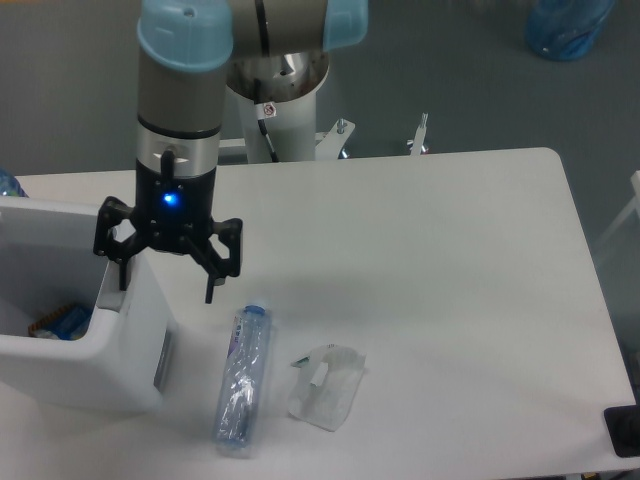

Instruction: Open the trash can

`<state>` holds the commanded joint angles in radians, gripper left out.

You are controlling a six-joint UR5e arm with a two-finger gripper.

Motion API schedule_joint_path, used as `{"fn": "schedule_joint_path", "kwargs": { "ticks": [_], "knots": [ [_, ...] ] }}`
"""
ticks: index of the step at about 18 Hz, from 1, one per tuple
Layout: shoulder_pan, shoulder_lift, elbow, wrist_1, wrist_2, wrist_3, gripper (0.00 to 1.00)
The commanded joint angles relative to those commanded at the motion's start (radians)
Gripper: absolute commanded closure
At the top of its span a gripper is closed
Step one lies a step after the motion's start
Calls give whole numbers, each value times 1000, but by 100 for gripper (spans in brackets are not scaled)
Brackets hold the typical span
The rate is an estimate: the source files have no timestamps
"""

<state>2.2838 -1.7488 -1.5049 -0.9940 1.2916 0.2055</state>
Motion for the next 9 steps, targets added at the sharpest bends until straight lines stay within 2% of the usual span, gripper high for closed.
{"fn": "schedule_joint_path", "kwargs": {
  "ticks": [4,6,9],
  "knots": [
    [74,-18,32,9,14,64,0],
    [117,-72,44,11,38,161,0],
    [170,-119,29,9,121,293,0]
  ]
}}
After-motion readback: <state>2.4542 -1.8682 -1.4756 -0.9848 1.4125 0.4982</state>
